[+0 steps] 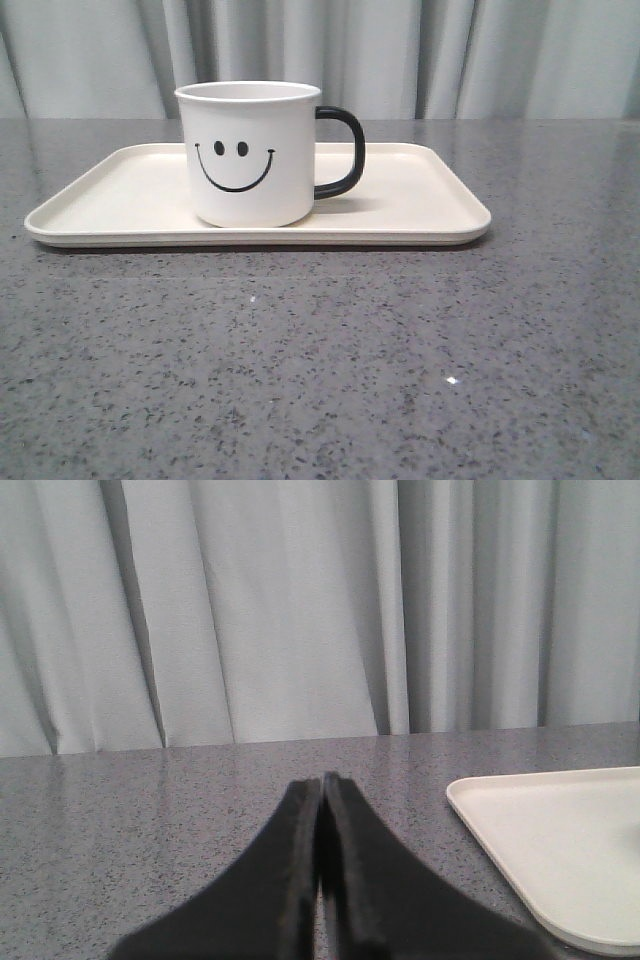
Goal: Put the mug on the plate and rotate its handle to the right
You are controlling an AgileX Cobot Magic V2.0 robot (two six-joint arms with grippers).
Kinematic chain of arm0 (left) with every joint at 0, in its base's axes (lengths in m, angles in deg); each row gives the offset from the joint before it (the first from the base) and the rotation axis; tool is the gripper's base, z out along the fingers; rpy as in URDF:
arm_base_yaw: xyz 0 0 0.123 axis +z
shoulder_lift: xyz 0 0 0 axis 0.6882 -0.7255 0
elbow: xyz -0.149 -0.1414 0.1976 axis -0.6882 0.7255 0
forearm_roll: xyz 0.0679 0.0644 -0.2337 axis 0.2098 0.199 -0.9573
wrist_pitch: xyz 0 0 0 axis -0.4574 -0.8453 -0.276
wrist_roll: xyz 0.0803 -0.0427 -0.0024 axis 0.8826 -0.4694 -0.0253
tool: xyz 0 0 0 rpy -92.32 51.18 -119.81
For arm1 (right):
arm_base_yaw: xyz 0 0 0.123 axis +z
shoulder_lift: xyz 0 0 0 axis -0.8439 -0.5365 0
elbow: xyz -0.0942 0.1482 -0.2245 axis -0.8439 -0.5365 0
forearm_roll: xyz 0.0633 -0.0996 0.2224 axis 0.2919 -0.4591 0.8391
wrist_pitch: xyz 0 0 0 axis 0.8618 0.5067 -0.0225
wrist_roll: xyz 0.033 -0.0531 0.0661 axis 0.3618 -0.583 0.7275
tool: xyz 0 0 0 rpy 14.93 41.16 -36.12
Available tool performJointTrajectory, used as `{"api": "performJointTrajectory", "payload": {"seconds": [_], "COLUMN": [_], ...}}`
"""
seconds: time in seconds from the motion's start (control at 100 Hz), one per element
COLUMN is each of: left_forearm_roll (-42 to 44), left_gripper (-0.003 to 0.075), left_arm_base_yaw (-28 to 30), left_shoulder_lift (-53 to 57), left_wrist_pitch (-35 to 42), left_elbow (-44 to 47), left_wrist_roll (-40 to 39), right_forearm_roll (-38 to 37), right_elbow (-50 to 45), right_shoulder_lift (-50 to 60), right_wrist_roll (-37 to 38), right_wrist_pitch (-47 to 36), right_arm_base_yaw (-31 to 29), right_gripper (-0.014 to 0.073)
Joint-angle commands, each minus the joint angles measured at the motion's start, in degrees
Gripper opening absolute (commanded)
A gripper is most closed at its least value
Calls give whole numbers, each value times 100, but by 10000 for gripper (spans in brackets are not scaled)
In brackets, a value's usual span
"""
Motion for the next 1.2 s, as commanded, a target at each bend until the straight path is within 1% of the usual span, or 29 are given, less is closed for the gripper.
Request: {"api": "performJointTrajectory", "payload": {"seconds": [0.0,0.78,1.01,1.07,1.19], "left_forearm_roll": [-73,-73,-73,-73,-73], "left_gripper": [-20,-20,-20,-20,-20], "left_arm_base_yaw": [5,5,5,5,5], "left_shoulder_lift": [166,166,166,166,166], "left_wrist_pitch": [437,437,437,437,437], "left_elbow": [44,44,44,44,44], "left_wrist_roll": [-34,-34,-34,-34,-34], "right_forearm_roll": [178,171,-97,-177,-769], "right_elbow": [-51,-45,-45,-45,-45], "right_shoulder_lift": [108,108,108,108,108], "right_wrist_roll": [-43,-49,-37,103,741], "right_wrist_pitch": [-624,-620,-551,-521,-510], "right_arm_base_yaw": [0,-24,-24,-24,-24], "right_gripper": [-111,-111,-111,-111,-111]}}
